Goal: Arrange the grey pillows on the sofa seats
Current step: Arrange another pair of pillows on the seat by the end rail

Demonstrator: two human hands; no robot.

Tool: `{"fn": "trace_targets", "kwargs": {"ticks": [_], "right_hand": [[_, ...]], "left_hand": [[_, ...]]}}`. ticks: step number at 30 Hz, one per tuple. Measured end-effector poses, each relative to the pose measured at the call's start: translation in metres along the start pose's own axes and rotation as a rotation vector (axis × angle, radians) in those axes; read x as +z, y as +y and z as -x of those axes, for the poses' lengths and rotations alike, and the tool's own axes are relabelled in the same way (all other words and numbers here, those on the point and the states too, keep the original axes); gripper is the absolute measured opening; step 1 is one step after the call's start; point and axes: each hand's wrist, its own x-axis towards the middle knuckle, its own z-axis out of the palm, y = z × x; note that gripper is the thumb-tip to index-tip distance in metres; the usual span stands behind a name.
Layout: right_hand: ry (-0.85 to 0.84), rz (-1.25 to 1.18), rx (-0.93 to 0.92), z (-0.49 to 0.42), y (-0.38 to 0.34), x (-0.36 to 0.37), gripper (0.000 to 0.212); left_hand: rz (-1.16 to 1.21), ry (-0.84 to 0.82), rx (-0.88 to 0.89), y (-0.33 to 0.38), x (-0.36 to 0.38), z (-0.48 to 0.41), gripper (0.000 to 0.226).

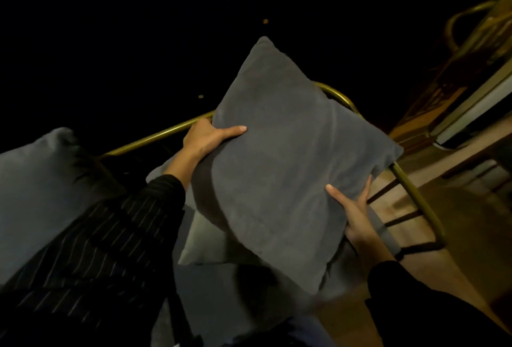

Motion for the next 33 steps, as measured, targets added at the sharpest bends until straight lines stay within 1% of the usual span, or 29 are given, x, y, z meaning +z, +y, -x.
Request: {"fn": "trace_targets", "kwargs": {"ticks": [2, 4, 8, 10, 13, 14, 15, 17, 20, 22, 23, 24, 25, 26, 28, 29, 30, 31, 33], "right_hand": [[-0.088, 0.012, -0.024, 0.019, 0.005, 0.013, 0.113], [-0.147, 0.048, -0.016, 0.035, 0.012, 0.031, 0.114], [-0.339, 0.149, -0.012, 0.072, 0.027, 0.079, 0.124], [-0.471, 0.208, -0.039, 0.091, 0.037, 0.111, 0.124], [-0.643, 0.285, -0.089, 0.125, 0.056, 0.167, 0.121], [-0.691, 0.313, -0.123, 0.138, 0.062, 0.184, 0.119], [-0.731, 0.354, -0.151, 0.15, 0.07, 0.201, 0.119], [-0.803, 0.45, -0.188, 0.176, 0.089, 0.231, 0.124], [-0.869, 0.598, -0.222, 0.21, 0.124, 0.269, 0.132], [-0.909, 0.718, -0.218, 0.225, 0.144, 0.29, 0.131], [-0.921, 0.778, -0.206, 0.23, 0.152, 0.299, 0.13], [-0.928, 0.831, -0.196, 0.232, 0.16, 0.307, 0.128], [-0.924, 0.875, -0.182, 0.232, 0.166, 0.314, 0.126], [-0.911, 0.914, -0.168, 0.231, 0.171, 0.32, 0.125], [-0.865, 0.969, -0.155, 0.223, 0.178, 0.329, 0.125], [-0.845, 0.986, -0.148, 0.217, 0.181, 0.331, 0.125], [-0.831, 1.004, -0.137, 0.212, 0.184, 0.331, 0.126], [-0.824, 1.023, -0.126, 0.207, 0.187, 0.331, 0.126], [-0.811, 1.063, -0.108, 0.202, 0.194, 0.329, 0.126]], "left_hand": [[0.016, 0.06, -0.011, -0.025, -0.027, 0.031, 0.07], [0.043, 0.116, -0.037, -0.055, -0.056, 0.066, 0.076], [0.169, 0.236, -0.188, -0.127, -0.119, 0.147, 0.092], [0.259, 0.338, -0.239, -0.167, -0.147, 0.191, 0.086], [0.379, 0.488, -0.301, -0.229, -0.183, 0.252, 0.058], [0.417, 0.523, -0.327, -0.247, -0.193, 0.271, 0.057], [0.448, 0.555, -0.352, -0.266, -0.204, 0.288, 0.061], [0.508, 0.615, -0.426, -0.307, -0.219, 0.315, 0.066], [0.568, 0.688, -0.515, -0.361, -0.235, 0.343, 0.056], [0.6, 0.684, -0.56, -0.392, -0.238, 0.35, 0.05], [0.617, 0.656, -0.582, -0.405, -0.237, 0.35, 0.05], [0.624, 0.617, -0.607, -0.416, -0.235, 0.347, 0.054], [0.615, 0.568, -0.631, -0.426, -0.232, 0.342, 0.062], [0.583, 0.515, -0.651, -0.434, -0.229, 0.335, 0.079], [0.505, 0.45, -0.705, -0.447, -0.222, 0.316, 0.122], [0.482, 0.441, -0.735, -0.454, -0.217, 0.306, 0.135], [0.46, 0.437, -0.757, -0.454, -0.214, 0.298, 0.14], [0.424, 0.444, -0.773, -0.453, -0.21, 0.293, 0.138], [0.338, 0.469, -0.807, -0.452, -0.2, 0.285, 0.127]]}}
